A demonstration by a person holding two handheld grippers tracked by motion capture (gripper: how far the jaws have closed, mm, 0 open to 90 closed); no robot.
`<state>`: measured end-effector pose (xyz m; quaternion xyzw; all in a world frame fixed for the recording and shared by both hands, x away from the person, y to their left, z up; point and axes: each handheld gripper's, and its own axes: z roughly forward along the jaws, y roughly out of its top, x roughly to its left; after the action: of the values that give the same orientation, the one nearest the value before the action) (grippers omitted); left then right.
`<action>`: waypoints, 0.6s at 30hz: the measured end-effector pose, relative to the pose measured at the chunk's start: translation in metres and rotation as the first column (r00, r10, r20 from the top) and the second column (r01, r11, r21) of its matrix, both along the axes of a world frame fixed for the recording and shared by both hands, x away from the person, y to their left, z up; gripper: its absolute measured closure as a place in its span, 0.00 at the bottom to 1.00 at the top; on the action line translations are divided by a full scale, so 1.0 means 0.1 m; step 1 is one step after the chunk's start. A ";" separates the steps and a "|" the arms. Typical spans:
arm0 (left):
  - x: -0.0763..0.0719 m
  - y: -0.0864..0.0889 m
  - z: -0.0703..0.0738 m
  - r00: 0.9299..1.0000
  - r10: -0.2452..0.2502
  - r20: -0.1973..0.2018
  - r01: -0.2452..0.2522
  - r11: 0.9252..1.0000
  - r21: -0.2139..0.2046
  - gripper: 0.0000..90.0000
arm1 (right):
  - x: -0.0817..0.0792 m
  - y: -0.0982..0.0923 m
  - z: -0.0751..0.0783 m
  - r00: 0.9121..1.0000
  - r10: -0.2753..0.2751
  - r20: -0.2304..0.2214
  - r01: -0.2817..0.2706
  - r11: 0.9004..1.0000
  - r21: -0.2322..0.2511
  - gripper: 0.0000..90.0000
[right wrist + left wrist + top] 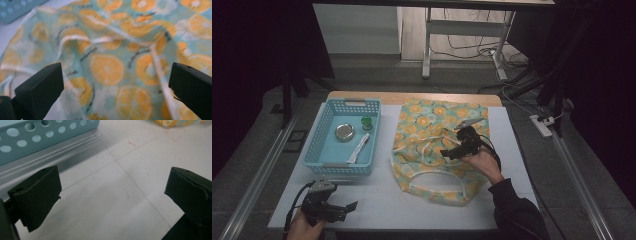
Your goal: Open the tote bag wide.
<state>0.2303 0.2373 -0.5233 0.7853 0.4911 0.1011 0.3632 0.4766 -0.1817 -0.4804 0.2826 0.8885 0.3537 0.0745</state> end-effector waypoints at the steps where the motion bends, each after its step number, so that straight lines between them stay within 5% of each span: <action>1: 0.00 0.00 0.00 1.000 0.000 0.001 0.000 1.000 0.000 0.00 | -0.03 0.00 -0.02 1.000 0.006 0.004 -0.006 1.000 -0.002 0.00; 18: -0.01 0.01 0.00 1.000 -0.009 0.003 0.009 1.000 -0.008 0.00 | -0.19 0.12 -0.39 0.998 0.068 -0.008 -0.069 0.990 -0.124 0.05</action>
<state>0.2297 0.2380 -0.5229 0.7858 0.4876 0.0988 0.3674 0.4579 -0.1699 -0.5199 0.2473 0.9182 0.2994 0.0781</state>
